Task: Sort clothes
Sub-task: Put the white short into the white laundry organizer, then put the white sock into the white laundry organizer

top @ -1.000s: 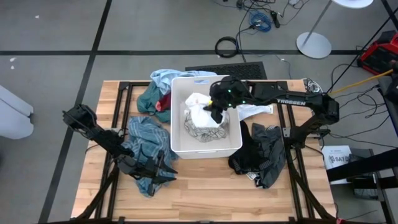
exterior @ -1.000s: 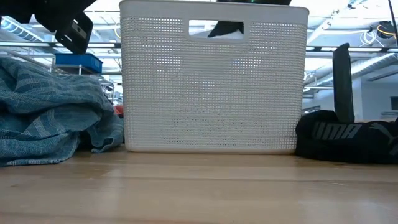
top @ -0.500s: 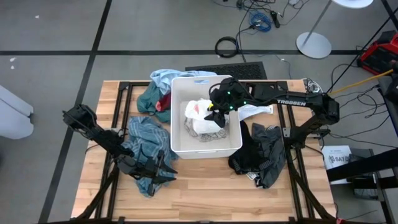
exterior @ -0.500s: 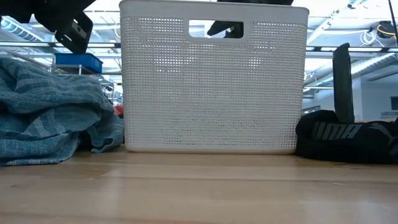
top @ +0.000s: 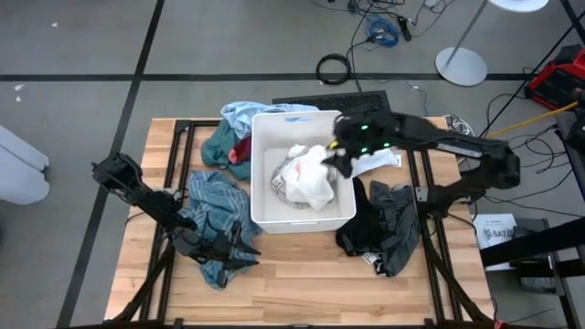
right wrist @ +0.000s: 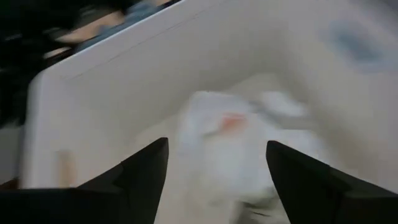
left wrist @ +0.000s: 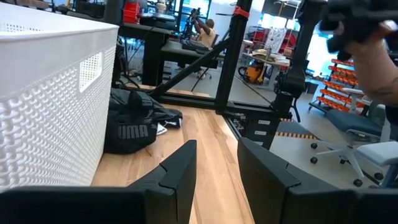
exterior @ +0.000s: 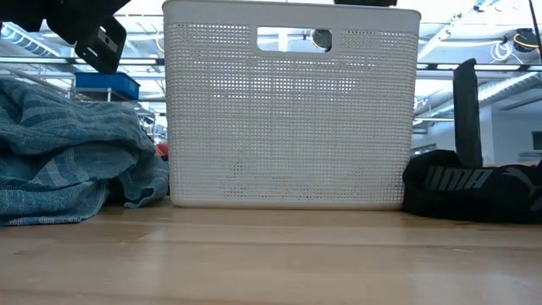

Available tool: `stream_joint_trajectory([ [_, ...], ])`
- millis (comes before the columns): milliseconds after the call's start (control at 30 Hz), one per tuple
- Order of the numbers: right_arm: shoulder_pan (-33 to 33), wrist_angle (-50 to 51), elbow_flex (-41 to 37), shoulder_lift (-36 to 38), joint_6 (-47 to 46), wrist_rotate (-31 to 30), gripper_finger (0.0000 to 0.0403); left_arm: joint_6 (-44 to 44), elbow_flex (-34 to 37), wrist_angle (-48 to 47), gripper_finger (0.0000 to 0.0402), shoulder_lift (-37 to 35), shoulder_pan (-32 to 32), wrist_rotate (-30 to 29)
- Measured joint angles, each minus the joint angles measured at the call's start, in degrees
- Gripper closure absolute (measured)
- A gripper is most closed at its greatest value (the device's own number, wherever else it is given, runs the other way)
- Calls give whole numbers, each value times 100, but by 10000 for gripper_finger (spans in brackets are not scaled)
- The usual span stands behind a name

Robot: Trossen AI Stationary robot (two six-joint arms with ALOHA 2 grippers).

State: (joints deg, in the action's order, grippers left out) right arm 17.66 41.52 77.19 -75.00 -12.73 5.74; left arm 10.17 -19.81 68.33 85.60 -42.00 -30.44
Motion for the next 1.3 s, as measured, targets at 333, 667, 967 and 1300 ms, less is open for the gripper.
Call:
stream_joint_trajectory([
  [333, 907, 1507, 9, 952, -1705, -2248, 164, -4, 0, 5, 277, 0, 0, 0],
  [667, 2370, 1651, -1614, 679, -2186, -1598, 172, 0, 0, 25, 277, 0, 0, 0],
  [967, 3006, -17, -3151, 293, -2154, -835, 172, 0, 0, 20, 277, 0, 0, 0],
  [1300, 2979, -110, -3209, -201, -2089, -672, 186, -4, 0, 1, 277, 0, -2, 0],
])
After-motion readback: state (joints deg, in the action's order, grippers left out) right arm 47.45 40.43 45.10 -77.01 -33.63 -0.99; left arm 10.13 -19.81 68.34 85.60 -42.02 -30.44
